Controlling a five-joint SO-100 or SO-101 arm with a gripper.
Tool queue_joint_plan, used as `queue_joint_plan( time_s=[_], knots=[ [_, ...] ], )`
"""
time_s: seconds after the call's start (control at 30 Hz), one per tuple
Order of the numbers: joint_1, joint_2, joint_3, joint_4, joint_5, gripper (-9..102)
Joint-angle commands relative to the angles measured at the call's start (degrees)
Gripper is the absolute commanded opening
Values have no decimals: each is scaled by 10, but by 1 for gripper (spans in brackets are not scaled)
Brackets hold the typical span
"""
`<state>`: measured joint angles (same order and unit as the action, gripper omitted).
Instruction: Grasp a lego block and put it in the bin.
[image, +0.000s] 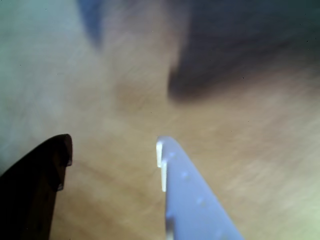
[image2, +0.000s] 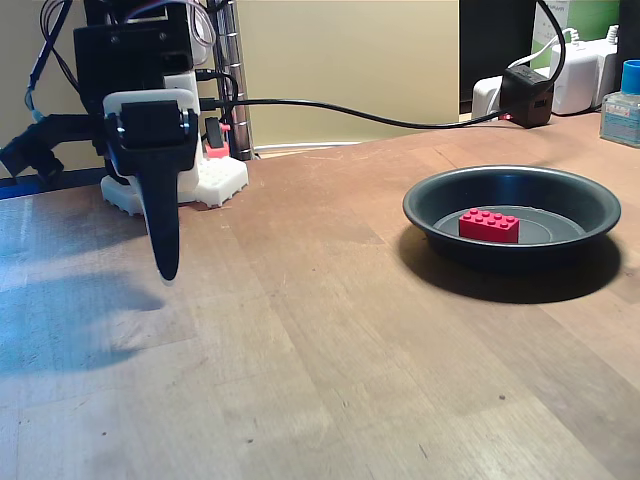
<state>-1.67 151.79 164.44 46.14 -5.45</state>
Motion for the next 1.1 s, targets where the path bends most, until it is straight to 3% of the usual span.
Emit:
queue_joint_plan(
  time_s=[0.0, 0.57, 1.07],
  knots=[
    [1, 23, 28, -25, -4, 15],
    [3, 129, 159, -41, 0, 15],
    [3, 138, 163, -10, 1, 15]
  ],
)
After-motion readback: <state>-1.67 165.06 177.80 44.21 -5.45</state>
